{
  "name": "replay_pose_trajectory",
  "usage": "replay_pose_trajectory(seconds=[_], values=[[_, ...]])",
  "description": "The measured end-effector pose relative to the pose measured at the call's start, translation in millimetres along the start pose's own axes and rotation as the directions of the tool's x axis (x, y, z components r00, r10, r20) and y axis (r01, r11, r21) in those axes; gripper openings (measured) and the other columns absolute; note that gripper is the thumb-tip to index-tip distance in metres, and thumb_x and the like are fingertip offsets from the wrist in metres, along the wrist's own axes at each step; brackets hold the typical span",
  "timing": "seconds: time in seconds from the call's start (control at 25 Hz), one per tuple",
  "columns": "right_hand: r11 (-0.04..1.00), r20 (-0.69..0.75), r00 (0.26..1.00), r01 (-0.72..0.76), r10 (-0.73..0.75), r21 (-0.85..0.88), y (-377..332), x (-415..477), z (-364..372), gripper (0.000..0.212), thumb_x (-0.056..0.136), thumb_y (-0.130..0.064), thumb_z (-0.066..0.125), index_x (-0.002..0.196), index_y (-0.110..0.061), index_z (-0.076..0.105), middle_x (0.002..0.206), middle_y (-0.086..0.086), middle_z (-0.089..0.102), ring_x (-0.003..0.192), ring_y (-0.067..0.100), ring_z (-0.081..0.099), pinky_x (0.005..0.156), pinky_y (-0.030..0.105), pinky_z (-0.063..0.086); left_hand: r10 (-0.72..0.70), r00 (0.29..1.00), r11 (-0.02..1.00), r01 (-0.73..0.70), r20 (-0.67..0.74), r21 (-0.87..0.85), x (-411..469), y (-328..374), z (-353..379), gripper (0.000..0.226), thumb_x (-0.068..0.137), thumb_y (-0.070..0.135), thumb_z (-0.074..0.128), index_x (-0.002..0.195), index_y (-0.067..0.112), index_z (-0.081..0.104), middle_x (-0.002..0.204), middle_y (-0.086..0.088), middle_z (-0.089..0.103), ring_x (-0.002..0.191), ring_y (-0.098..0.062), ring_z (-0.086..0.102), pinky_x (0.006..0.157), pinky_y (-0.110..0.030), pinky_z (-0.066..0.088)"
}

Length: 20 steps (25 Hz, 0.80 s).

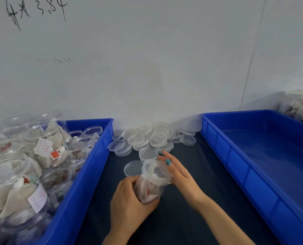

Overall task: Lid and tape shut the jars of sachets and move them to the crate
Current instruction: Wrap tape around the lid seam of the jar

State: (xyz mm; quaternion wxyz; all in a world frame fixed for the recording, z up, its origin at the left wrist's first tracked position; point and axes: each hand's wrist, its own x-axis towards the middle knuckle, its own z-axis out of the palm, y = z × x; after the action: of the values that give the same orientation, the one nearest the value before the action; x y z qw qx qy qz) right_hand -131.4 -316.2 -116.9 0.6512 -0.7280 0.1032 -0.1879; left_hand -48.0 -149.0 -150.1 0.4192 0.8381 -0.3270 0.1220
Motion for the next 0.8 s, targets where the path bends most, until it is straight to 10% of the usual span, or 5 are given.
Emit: replay_pose_trajectory(seconds=[0.12,0.24,0.48,0.68,0.8], values=[[0.915,-0.022,0.997,-0.078,0.076,-0.395,25.7,19.3,-16.6,0.048,0.104,-0.02,0.048,0.15,-0.025,0.036,0.153,-0.009,0.041,0.143,0.011,0.037,0.117,0.028,0.029,-0.28,0.959,0.944,0.285,0.051,-0.166,-1.1,-15.2,4.0,0.076,0.045,0.071,0.079,0.106,0.046,0.039,0.103,0.021,0.057,0.091,0.005,0.056,0.064,-0.012,0.038],[0.526,0.099,0.984,0.006,0.149,-0.85,54.8,36.2,-23.0,0.058,0.103,-0.016,0.046,0.157,-0.016,0.023,0.164,-0.001,0.021,0.152,0.019,0.012,0.123,0.034,0.012,-0.309,0.947,0.914,0.322,0.089,-0.248,-1.2,-22.5,11.6,0.073,0.053,0.053,0.089,0.104,0.043,0.038,0.104,0.019,0.058,0.09,0.004,0.057,0.064,-0.014,0.041],[0.323,0.085,0.989,0.121,-0.122,-0.939,59.1,33.8,-25.2,0.027,0.098,-0.016,0.053,0.123,-0.023,0.058,0.128,-0.006,0.056,0.124,0.013,0.047,0.121,0.035,0.019,-0.258,0.954,0.904,0.295,0.154,-0.309,1.8,-30.1,18.7,0.072,0.064,0.032,0.091,0.113,0.039,0.039,0.112,0.018,0.059,0.095,0.006,0.059,0.068,-0.01,0.046],[0.568,-0.143,0.979,-0.036,-0.145,-0.822,55.8,8.2,-21.4,0.02,0.1,-0.018,0.052,0.12,-0.02,0.053,0.113,-0.007,0.061,0.107,0.01,0.054,0.115,0.032,0.03,-0.186,0.954,0.902,0.26,0.234,-0.344,3.7,-28.1,19.8,0.067,0.07,0.03,0.089,0.114,0.047,0.041,0.113,0.023,0.06,0.103,0.018,0.055,0.075,-0.003,0.045],[0.837,-0.282,0.959,-0.186,0.039,-0.515,31.5,-1.3,-19.5,0.013,0.103,-0.037,0.046,0.113,-0.028,0.05,0.09,-0.01,0.06,0.073,0.005,0.053,0.068,0.026,0.046,-0.134,0.949,0.923,0.225,0.286,-0.313,6.0,-16.5,17.9,0.074,0.074,0.035,0.086,0.126,0.052,0.036,0.125,0.027,0.054,0.12,0.007,0.052,0.086,-0.007,0.044]])
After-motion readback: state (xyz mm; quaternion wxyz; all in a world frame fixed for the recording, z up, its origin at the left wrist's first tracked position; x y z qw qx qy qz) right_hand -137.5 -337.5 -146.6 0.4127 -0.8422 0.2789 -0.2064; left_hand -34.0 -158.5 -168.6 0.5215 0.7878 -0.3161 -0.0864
